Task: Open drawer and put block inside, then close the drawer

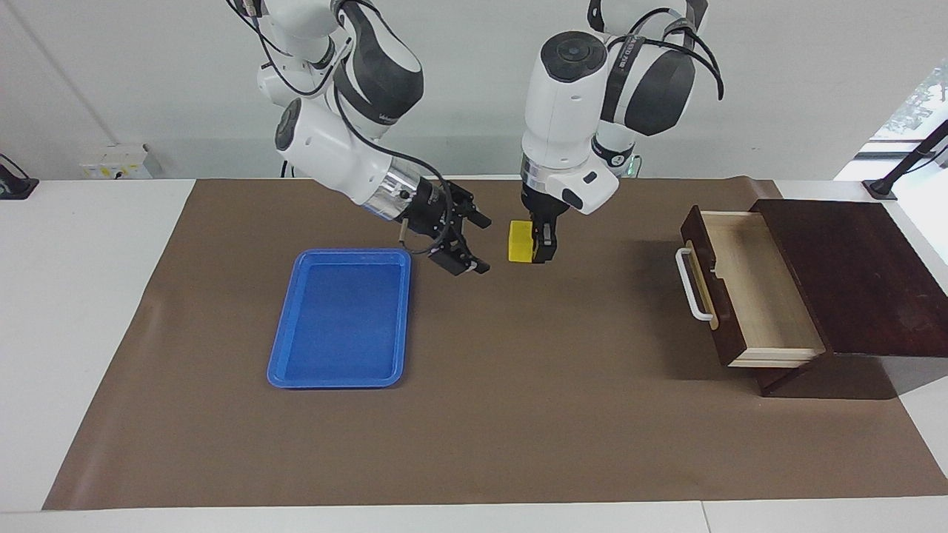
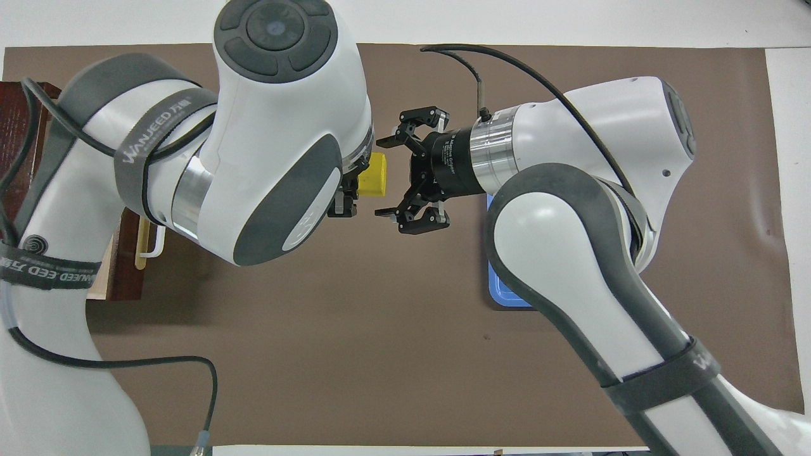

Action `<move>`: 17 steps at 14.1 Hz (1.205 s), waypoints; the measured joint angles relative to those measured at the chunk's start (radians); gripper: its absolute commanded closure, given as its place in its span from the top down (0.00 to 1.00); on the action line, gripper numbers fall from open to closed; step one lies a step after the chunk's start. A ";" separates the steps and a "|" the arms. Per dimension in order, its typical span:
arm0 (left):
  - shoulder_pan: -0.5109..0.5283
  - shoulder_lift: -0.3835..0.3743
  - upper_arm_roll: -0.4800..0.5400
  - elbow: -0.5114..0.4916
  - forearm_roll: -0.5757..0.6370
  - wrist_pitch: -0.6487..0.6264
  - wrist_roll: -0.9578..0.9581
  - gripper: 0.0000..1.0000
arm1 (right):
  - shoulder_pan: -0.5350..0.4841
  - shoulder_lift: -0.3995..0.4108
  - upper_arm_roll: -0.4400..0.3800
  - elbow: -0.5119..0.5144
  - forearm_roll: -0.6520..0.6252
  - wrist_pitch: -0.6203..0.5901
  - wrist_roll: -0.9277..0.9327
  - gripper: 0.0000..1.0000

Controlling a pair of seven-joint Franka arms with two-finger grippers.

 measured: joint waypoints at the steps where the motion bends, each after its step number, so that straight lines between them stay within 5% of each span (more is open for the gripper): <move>1: 0.021 0.000 0.001 -0.001 0.001 -0.013 0.034 0.00 | -0.028 0.000 -0.001 0.001 -0.002 -0.001 -0.004 1.00; 8: 0.273 -0.037 0.012 -0.058 0.054 -0.042 0.390 0.00 | -0.199 0.000 -0.003 0.011 -0.091 -0.072 -0.173 1.00; 13: 0.513 -0.091 0.015 -0.131 0.059 -0.031 0.616 0.00 | -0.286 -0.005 -0.004 0.045 -0.254 -0.252 -0.524 1.00; 17: 0.598 -0.160 0.014 -0.299 0.059 0.103 0.670 0.00 | -0.296 -0.015 -0.003 0.051 -0.453 -0.378 -0.832 1.00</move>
